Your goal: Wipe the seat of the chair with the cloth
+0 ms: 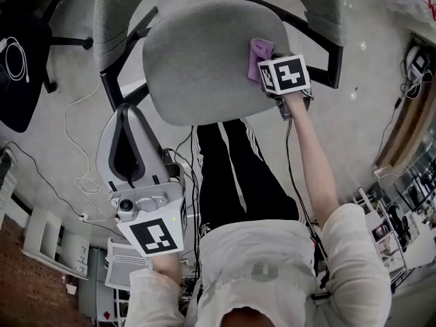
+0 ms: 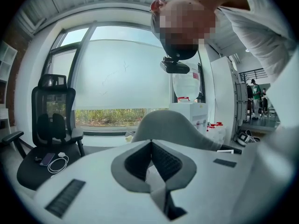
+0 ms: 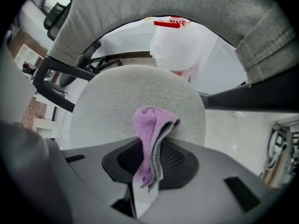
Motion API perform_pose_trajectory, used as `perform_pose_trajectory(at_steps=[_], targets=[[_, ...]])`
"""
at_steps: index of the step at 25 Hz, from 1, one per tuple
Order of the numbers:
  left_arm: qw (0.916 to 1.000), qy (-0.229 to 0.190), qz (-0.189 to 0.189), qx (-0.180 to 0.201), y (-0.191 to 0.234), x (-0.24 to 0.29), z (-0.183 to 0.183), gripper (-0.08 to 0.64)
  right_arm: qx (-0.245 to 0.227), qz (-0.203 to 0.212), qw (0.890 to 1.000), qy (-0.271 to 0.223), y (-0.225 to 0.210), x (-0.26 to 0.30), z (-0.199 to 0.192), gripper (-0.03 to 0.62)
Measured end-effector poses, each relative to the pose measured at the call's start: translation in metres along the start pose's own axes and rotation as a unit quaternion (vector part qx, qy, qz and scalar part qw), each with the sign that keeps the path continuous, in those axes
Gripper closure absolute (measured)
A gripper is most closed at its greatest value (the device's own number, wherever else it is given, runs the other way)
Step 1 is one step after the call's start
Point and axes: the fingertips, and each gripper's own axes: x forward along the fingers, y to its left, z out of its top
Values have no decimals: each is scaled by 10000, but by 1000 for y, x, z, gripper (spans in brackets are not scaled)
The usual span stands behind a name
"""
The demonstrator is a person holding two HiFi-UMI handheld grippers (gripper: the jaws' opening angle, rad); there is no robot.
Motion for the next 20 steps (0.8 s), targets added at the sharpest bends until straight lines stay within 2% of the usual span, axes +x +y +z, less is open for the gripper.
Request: perform_pose_trajectory(at_steps=[5,13,16,20], targets=[[10000,37,-9,68,-7,-1,10,546,-8,-426,9989,203,-24,-9,-7,505],[9996,-165,241,-20,7,-5,30,546,-166,-1085,9926,526,-52,-13,-10,505],[9995,-152,269,-63,6,-8,31,546,130,-1204,9904,665,-58,-19,-16,505],[9995,-115,275,-34,8,-13,31,546,156,-1217,9901,688,-61,-19,-18,505]])
